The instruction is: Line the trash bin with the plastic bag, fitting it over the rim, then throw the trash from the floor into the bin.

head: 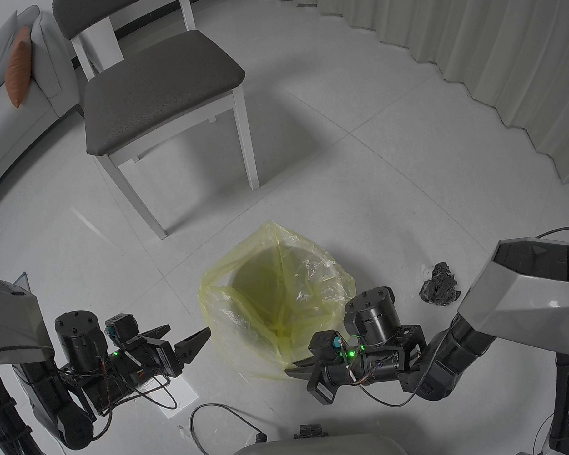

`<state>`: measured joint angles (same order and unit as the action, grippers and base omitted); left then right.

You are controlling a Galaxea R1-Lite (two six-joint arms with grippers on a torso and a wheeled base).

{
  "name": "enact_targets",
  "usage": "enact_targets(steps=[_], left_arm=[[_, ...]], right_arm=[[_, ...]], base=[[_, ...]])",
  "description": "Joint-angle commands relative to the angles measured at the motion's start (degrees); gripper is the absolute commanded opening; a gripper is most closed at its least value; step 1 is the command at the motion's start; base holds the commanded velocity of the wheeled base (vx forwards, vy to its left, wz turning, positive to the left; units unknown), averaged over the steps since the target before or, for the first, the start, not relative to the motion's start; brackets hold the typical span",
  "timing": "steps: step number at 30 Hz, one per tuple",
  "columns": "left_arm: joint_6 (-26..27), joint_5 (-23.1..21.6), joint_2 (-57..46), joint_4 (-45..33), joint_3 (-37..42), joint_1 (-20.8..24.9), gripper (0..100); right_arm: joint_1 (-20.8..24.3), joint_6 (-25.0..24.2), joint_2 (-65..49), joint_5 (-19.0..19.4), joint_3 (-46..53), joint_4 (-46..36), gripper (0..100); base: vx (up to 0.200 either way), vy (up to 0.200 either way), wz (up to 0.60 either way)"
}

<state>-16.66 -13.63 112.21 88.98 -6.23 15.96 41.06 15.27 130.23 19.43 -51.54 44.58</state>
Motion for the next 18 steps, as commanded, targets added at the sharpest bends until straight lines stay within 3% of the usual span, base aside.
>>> enact_targets(steps=[1,18], left_arm=[[0.0,0.0,0.0,1.0,0.0,0.0,100],[0.0,0.0,0.7,1.0,0.1,0.4,100]], right_arm=[[-1.1,-0.3,2.5,0.0,-2.2,0.1,100],[-2.5,-0.4,1.6,-0.3,-0.4,0.4,100]], base=[[0.000,0.000,0.00],[0.000,0.000,0.00]])
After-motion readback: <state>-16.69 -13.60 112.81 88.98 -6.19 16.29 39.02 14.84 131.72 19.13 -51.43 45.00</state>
